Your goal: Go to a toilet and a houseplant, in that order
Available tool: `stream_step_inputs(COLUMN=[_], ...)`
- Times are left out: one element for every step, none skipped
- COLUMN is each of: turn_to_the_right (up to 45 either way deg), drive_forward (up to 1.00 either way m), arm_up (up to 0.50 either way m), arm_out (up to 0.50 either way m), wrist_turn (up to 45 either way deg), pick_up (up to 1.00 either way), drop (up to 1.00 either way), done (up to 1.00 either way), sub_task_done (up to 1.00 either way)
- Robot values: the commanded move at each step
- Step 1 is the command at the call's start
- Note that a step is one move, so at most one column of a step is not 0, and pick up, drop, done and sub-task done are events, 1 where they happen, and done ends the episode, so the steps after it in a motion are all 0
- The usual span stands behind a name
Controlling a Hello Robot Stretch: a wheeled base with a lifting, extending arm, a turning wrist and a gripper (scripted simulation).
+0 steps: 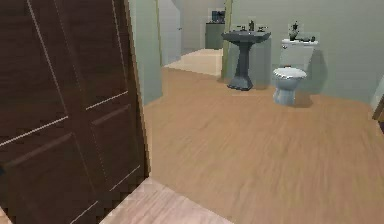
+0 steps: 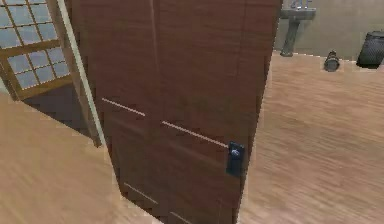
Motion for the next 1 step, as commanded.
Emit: stream_step_inputs(turn_to_the_right=[0.0], drive_forward=[1.0], arm_up=[0.0], arm_out=[0.0], wrist_turn=[0.0], pick_up=[0.0], drop=[0.0], done=[0.0], sub_task_done=[0.0])
